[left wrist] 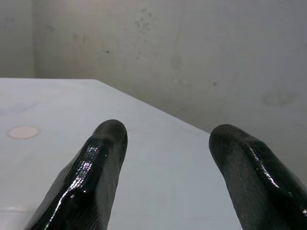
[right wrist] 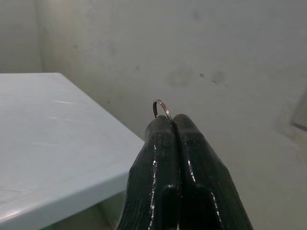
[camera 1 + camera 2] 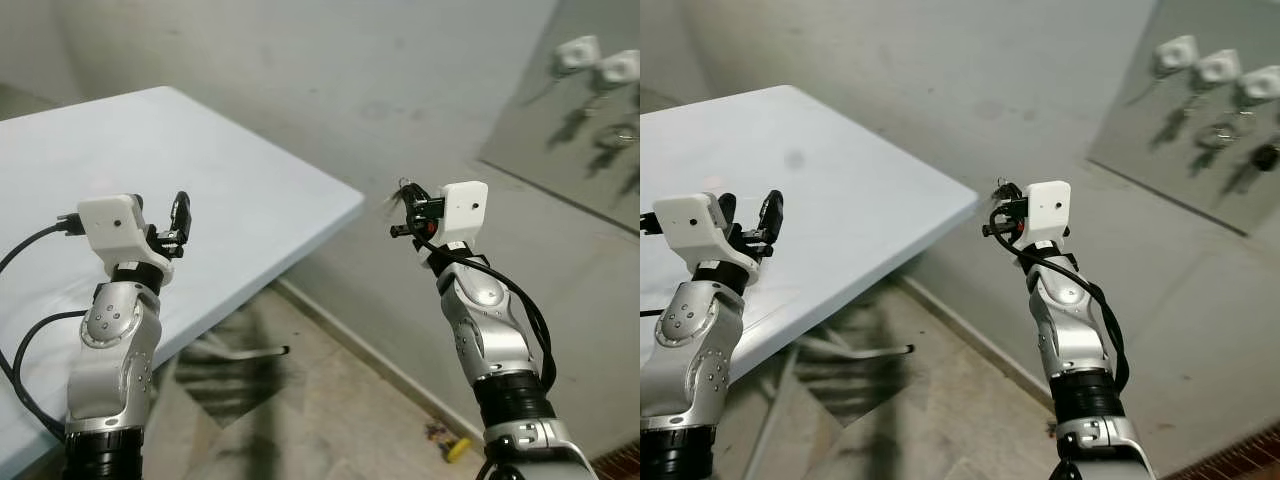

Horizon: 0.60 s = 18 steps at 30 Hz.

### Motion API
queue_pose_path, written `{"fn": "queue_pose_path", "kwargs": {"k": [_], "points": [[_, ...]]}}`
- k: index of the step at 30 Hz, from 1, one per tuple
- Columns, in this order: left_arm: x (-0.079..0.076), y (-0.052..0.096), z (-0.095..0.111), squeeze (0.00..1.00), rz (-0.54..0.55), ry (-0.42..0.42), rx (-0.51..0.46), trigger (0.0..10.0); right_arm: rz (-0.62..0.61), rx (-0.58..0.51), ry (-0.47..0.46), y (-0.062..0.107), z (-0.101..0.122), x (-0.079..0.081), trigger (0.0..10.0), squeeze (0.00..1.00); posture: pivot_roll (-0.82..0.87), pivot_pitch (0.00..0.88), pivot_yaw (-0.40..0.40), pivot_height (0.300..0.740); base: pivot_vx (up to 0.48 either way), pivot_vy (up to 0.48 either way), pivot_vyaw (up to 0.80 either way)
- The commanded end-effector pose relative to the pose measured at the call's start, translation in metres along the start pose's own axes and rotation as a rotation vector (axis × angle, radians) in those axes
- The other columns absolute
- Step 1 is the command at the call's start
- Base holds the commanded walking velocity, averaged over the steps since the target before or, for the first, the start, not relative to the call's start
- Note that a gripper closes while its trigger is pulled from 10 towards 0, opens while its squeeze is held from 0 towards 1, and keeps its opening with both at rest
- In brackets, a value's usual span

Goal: Hang keys on a hook

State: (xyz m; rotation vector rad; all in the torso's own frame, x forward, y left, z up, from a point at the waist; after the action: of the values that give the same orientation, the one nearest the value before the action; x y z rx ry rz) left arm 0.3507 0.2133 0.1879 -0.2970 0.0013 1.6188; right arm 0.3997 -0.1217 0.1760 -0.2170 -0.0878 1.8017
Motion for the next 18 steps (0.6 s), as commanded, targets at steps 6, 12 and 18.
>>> {"fn": "queue_pose_path", "kwargs": {"k": [6,12,18], "points": [[-0.002,0.0,0.005,0.0,-0.009,0.009,-0.015,10.0,-0.014,-0.01,-0.005,0.001,0.003,-0.004,10.0,0.0,-0.04,0.0,-0.075,0.724,0.0,0.0,-0.76],[0.006,0.002,0.005,0.0,0.032,0.003,-0.011,10.0,-0.006,-0.006,-0.009,0.0,0.002,-0.001,10.0,0.0,-0.02,0.0,-0.08,0.724,0.0,0.0,-0.76],[0.01,0.004,0.004,0.0,0.055,-0.008,-0.005,10.0,-0.002,-0.002,-0.01,0.0,0.001,0.0,10.0,0.0,-0.01,0.0,-0.082,0.724,0.0,0.0,-0.76]]}}
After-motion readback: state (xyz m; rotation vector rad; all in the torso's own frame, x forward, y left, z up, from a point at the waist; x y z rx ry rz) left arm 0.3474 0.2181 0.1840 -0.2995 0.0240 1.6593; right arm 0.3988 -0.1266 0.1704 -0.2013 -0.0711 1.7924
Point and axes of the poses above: a point about 5 cm out from each wrist's last joint towards the gripper, its own y axis pointing back from the gripper into the wrist, its own z axis along the axis of the wrist's last joint, x = y × z, the point moved 5 cm from there along -y, pointing out of the wrist towards the gripper, and after that the axes turned 6 degrees about y, right-handed, at the moved point
